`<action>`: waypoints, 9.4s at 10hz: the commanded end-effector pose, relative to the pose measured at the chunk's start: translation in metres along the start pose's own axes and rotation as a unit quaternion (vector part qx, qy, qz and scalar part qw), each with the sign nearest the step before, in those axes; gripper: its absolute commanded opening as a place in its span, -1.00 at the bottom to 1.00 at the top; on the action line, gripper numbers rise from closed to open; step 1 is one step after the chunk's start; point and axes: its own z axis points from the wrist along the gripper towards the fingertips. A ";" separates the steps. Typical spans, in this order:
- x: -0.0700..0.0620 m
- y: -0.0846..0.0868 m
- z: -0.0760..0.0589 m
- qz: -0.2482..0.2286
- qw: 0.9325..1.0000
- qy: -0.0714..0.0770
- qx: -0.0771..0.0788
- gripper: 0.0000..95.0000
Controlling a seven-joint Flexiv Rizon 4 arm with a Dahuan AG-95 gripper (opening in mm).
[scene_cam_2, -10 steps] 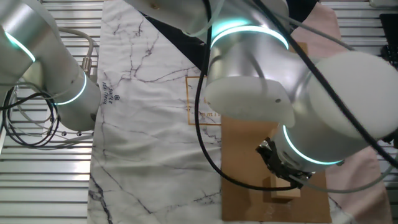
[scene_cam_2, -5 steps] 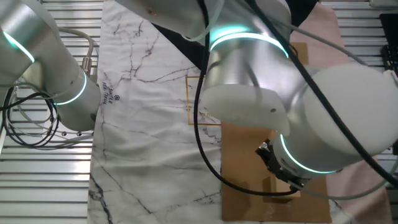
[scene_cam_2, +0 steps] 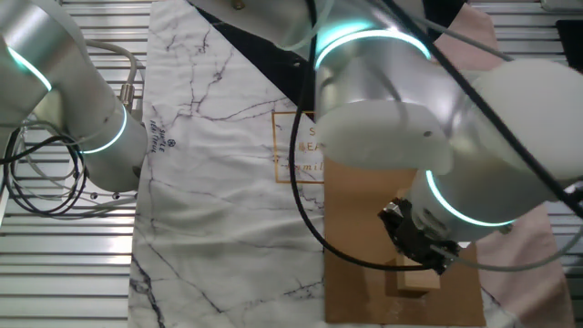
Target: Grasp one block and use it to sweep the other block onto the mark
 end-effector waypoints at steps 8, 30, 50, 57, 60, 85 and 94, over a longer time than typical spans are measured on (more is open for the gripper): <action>0.001 0.001 0.000 0.017 0.999 -0.034 0.019 -1.00; 0.003 -0.060 0.047 -0.266 0.963 -0.047 0.013 -1.00; -0.030 -0.057 0.050 -0.326 0.944 -0.045 0.009 -1.00; -0.030 -0.057 0.050 -0.337 0.941 -0.040 0.004 -1.00; -0.030 -0.057 0.050 -0.350 0.936 -0.039 0.000 -0.60; -0.022 -0.046 0.068 -0.360 0.932 -0.034 -0.019 0.60; -0.016 -0.044 0.078 -0.356 0.934 -0.036 -0.016 0.60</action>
